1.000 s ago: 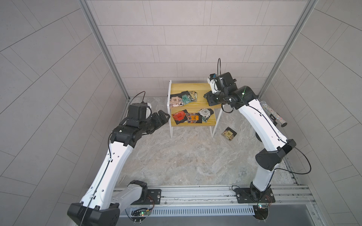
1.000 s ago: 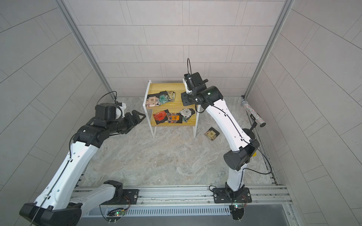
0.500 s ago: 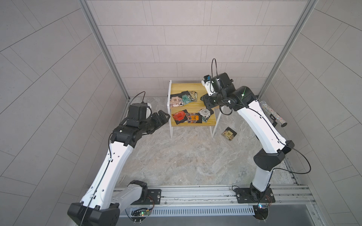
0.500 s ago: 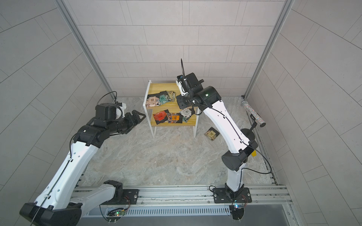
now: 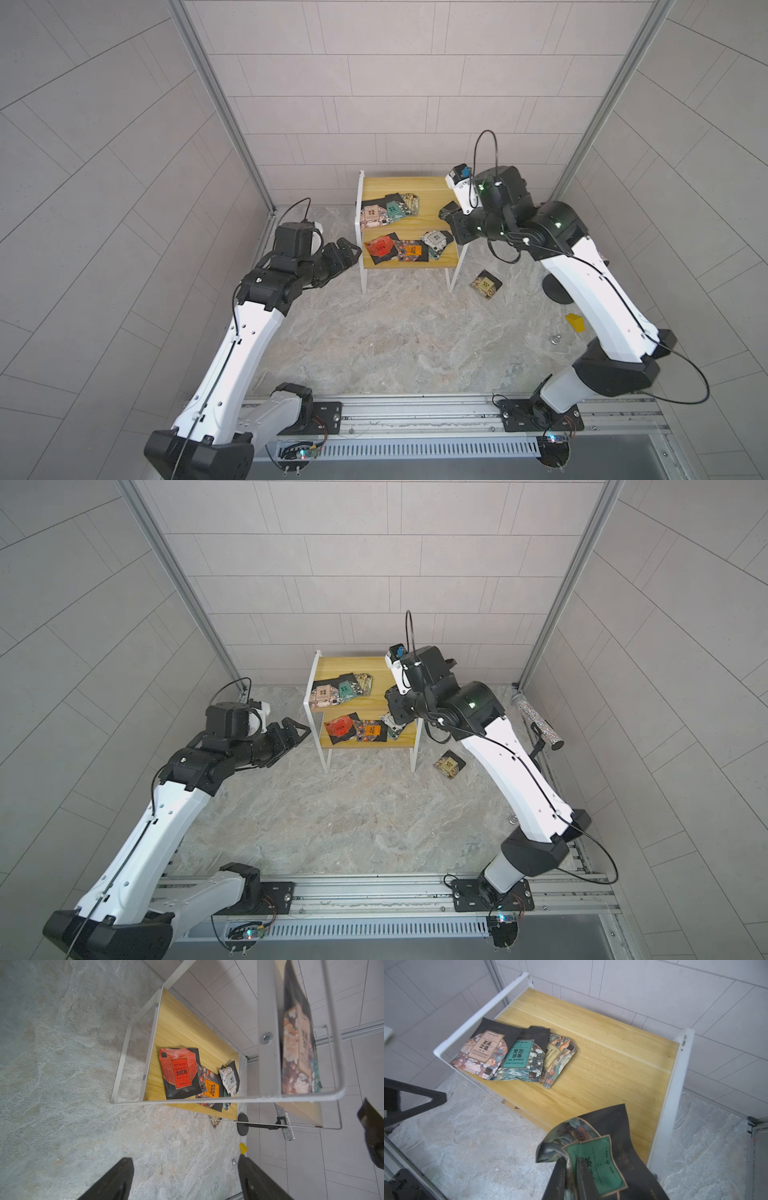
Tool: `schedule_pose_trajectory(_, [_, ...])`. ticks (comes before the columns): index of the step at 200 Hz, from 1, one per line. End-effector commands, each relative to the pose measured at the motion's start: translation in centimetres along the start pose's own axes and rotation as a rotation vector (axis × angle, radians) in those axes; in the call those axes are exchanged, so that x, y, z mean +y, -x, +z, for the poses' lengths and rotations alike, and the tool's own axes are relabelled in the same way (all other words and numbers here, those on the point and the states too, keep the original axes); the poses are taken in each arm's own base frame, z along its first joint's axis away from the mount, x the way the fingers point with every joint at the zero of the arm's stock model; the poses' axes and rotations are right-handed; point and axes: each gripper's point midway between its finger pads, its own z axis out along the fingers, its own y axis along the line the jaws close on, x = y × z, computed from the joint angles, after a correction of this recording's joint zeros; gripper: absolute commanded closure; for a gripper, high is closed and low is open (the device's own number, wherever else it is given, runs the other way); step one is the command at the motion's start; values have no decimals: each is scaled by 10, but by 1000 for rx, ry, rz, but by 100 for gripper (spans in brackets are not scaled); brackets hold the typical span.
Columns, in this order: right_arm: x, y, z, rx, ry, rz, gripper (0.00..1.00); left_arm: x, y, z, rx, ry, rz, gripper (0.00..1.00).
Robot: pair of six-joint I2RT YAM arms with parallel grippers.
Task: Remove the tea bags from the shelf
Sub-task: Pick up the tea bag from the shelf.
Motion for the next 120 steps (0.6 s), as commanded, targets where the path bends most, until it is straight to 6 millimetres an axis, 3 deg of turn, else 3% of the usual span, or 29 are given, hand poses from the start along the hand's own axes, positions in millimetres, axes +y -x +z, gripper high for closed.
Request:
schedule_pose_trajectory(1, [-10, -2, -26, -87, -26, 35, 87, 7, -12, -2, 14, 2, 62, 13])
schedule_pose_trajectory(19, [-21, -20, -36, -101, -64, 55, 87, 17, -22, 2, 35, 19, 73, 13])
schedule_pose_trajectory(54, [-49, -77, -39, -89, -176, 121, 87, 43, -45, 17, 93, 64, 66, 13])
schedule_pose_trajectory(86, [-73, -132, -27, -75, -260, 235, 86, 60, -63, 31, 136, 85, 57, 13])
schedule_pose_trajectory(120, [-94, -196, 6, -25, -352, 342, 86, 72, -80, 46, 176, 104, 73, 13])
